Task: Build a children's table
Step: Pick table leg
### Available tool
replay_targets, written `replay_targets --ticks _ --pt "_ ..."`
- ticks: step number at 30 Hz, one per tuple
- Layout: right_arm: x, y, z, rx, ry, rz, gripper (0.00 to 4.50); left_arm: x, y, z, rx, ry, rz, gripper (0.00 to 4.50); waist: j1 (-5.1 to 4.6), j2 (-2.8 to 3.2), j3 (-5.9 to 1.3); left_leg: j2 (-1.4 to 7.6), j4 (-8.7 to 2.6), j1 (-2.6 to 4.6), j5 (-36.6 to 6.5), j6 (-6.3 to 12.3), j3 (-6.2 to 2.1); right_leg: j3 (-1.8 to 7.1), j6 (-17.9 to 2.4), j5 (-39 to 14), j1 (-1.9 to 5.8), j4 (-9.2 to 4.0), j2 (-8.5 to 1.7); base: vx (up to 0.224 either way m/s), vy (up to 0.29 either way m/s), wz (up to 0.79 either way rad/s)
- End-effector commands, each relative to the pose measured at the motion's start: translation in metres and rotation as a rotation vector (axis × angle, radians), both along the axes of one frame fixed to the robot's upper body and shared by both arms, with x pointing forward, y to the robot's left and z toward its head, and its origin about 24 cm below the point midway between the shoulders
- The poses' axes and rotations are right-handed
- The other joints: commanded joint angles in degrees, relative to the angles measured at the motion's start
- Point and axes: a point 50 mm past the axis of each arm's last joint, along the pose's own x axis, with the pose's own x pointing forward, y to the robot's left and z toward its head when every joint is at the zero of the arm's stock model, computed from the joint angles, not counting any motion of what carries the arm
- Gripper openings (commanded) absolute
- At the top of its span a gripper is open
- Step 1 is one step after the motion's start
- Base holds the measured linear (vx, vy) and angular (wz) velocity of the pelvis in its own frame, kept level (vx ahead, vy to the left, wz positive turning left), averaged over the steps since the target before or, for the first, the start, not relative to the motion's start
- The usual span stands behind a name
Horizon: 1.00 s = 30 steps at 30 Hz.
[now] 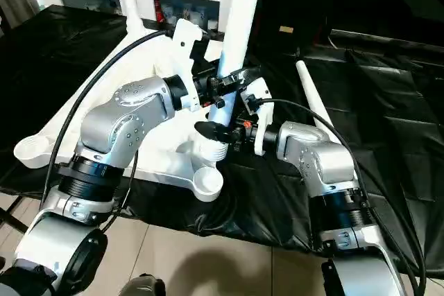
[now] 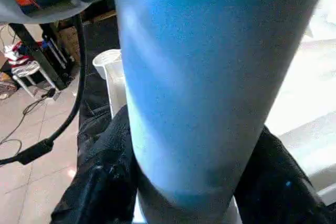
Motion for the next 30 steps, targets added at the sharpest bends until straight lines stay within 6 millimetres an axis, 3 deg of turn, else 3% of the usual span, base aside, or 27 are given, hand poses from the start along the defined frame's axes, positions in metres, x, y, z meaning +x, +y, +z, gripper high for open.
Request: replay_targets --ticks 1,2,5,8,10,11,12,14,17,21,27,30 --pt "0.001 -0.003 -0.002 -0.016 0.023 -0.011 1.91 0.0 -0.001 0.005 -0.004 -0.023 -0.003 1.88 -0.05 -0.57 -4.94 1.76 -3.18 1.62 -5.7 0.91 -1.16 2.6 -11.7 0.1 3.11 -4.02 -4.11 0.0 0.0 0.0" --pt "0.001 -0.003 -0.002 -0.015 0.023 -0.014 1.91 0.001 -0.001 0.005 -0.002 -0.024 0.011 1.88 -0.08 -0.58 -4.93 1.73 -3.19 1.56 -5.7 0.9 -1.17 2.59 -11.7 0.2 3.14 -4.02 -4.08 0.0 0.0 0.0" --pt "0.002 -0.003 -0.003 -0.015 0.019 -0.025 1.91 0.003 0.0 0.005 -0.028 0.028 0.016 2.58 -0.07 -0.56 -4.95 1.73 -3.15 1.61 -5.7 0.88 -1.14 2.61 -11.9 0.4 3.14 -4.0 -4.08 0.0 0.0 0.0" --pt "0.003 -0.003 -0.003 -0.013 0.013 -0.039 1.91 0.005 0.003 0.008 -0.049 0.015 0.043 2.67 -0.06 -0.52 -4.99 1.71 -3.11 1.61 -5.6 0.93 -1.17 2.56 -12.3 1.1 3.15 -3.93 -4.09 0.0 0.0 0.0" --pt "0.004 -0.002 -0.003 -0.005 0.01 -0.054 1.91 0.005 0.004 0.015 -0.137 0.017 0.038 2.98 -0.01 -0.39 -5.02 1.71 -3.08 1.6 -5.5 0.9 -1.18 2.57 -12.6 1.3 3.2 -3.88 -4.16 0.0 0.0 0.0" --pt "0.004 -0.002 -0.003 -0.005 0.01 -0.054 1.91 0.005 0.004 0.015 -0.137 0.017 0.038 2.98 -0.01 -0.39 -5.02 1.71 -3.08 1.6 -5.5 0.9 -1.18 2.57 -12.6 1.3 3.2 -3.88 -4.16 0.0 0.0 0.0" --pt "0.005 -0.002 -0.002 0.007 0.006 -0.075 1.91 0.007 0.009 0.031 -0.279 0.011 0.059 3.01 -0.03 -0.47 -5.02 1.69 -3.03 1.55 -5.7 0.86 -1.13 2.56 -13.2 1.8 3.25 -3.84 -4.12 0.0 0.0 0.0" --pt "0.005 -0.002 -0.002 0.009 0.006 -0.077 1.91 0.008 0.01 0.033 -0.292 0.009 0.064 3.01 0.01 -0.51 -5.01 1.69 -3.05 1.55 -6.1 0.98 -1.19 2.51 -13.4 1.6 3.27 -3.94 -4.15 0.0 0.0 0.0" --pt "0.01 -0.005 -0.002 0.027 -0.01 -0.141 1.91 0.014 0.027 0.063 -0.526 -0.069 0.157 3.01 0.09 -0.4 -4.91 1.69 -3.08 1.56 -6.4 0.96 -1.21 2.56 -13.0 1.0 3.26 -4.09 -4.17 0.0 0.0 0.0" --pt "0.017 -0.01 0.0 0.042 -0.04 -0.231 1.91 0.015 0.04 0.07 -0.568 -0.112 0.176 3.01 0.04 -0.53 -4.9 1.66 -3.11 1.59 -6.4 0.85 -1.2 2.53 -12.1 0.6 3.26 -4.06 -4.09 0.0 0.0 0.0" --pt "0.024 -0.026 -0.002 0.024 -0.077 -0.4 1.91 0.005 0.054 0.038 -0.194 -0.238 0.044 3.01 -0.4 0.0 -5.01 1.74 -3.4 1.94 -5.6 -0.75 -1.21 2.55 -10.2 -0.7 2.84 -3.89 -3.82 0.0 0.0 0.0" --pt "0.016 -0.031 -0.003 0.046 -0.092 -0.398 1.91 -0.018 0.067 -0.022 0.196 -0.205 -0.196 3.01 -0.64 0.4 -5.06 2.0 -3.73 2.03 -6.5 -1.29 -1.34 2.56 -9.3 -0.7 2.69 -3.59 -3.91 0.0 0.0 0.0"
